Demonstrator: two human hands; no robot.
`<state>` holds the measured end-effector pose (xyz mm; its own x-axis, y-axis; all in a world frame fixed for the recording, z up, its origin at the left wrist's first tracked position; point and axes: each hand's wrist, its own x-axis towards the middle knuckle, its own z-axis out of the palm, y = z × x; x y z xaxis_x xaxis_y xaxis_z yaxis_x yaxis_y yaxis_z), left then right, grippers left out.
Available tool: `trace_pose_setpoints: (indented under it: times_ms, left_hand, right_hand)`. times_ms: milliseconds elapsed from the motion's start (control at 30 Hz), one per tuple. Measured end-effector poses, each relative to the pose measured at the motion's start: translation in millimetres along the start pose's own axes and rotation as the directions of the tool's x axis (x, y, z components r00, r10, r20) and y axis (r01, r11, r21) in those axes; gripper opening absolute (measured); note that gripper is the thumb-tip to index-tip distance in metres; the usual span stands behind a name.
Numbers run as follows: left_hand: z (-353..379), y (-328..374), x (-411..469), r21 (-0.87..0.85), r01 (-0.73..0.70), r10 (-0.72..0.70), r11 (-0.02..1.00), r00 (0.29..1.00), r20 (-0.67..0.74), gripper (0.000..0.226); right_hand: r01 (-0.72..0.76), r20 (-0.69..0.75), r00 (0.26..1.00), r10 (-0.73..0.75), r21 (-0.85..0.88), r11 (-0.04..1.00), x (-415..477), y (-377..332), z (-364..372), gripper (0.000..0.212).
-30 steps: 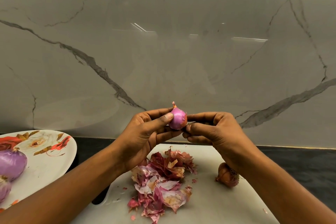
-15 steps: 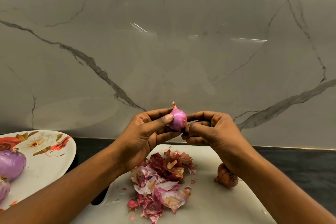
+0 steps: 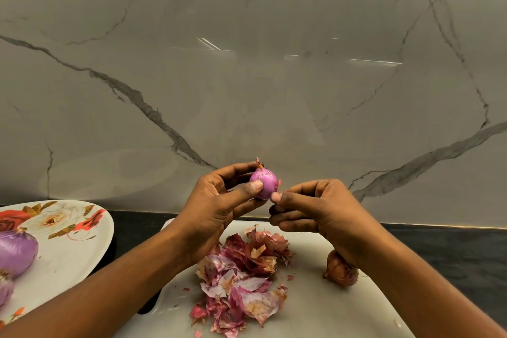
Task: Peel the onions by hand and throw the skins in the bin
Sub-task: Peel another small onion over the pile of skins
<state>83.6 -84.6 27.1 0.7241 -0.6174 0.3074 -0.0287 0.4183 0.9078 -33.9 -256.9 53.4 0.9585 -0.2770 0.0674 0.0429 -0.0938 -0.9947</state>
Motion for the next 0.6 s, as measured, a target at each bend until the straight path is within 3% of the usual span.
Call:
trace_pose_setpoints:
  times_ms: [367,600]
  left_hand:
    - [-0.1,0.8,-0.7,0.122,-0.036,0.036,0.992,0.999,0.006,0.052]
    - [1.5,1.2,-0.9,-0.016,0.009,-0.009,1.000,1.000,0.011,0.048]
  right_hand:
    - [0.027,-0.038,0.999,-0.032,-0.102,0.994,-1.4,-1.0,1.3,0.011]
    - [0.036,-0.079,0.996,-0.046,-0.117,0.992,0.3,-0.4,0.1,0.012]
